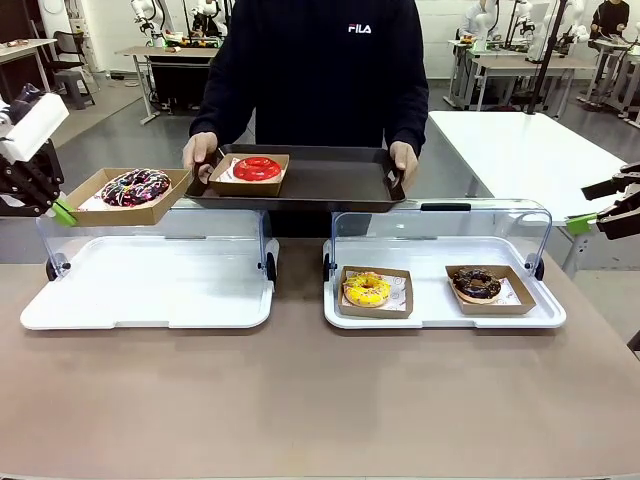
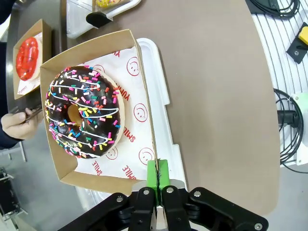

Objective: Provide the desired donut to the person.
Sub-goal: Place the picked Paper togo box onto the Handle tray extended by the person.

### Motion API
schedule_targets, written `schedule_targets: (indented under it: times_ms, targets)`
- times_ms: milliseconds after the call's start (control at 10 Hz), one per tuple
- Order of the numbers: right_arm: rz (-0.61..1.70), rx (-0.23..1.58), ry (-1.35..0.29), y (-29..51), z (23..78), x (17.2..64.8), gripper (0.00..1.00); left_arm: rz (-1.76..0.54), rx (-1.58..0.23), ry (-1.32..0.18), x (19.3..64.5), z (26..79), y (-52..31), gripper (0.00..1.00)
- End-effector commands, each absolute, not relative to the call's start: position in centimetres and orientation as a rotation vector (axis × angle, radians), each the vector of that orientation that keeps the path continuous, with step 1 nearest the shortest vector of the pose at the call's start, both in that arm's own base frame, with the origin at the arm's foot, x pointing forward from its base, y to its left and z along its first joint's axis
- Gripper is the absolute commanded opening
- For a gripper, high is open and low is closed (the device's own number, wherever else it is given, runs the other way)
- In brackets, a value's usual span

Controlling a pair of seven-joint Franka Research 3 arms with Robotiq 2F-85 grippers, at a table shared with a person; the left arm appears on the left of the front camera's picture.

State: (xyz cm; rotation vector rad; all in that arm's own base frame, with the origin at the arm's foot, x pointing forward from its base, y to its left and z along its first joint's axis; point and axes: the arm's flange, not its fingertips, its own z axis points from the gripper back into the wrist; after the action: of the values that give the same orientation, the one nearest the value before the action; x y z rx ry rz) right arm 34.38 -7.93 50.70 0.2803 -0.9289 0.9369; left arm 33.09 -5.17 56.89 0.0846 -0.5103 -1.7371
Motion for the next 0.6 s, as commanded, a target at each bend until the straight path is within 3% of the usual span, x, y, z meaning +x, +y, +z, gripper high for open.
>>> schedule_targets:
  times_ms: [0,500]
  targets:
    - [0.941,0.296,-0.943,-7.93,50.42,34.49,1.0,-1.731,0.095,-0.518,32.98,56.89,-5.06,0.0]
    - [0.941,0.296,-0.943,-7.93,50.42,34.49,1.0,-1.731,0.095,-0.518,32.98,56.89,-5.06,0.0]
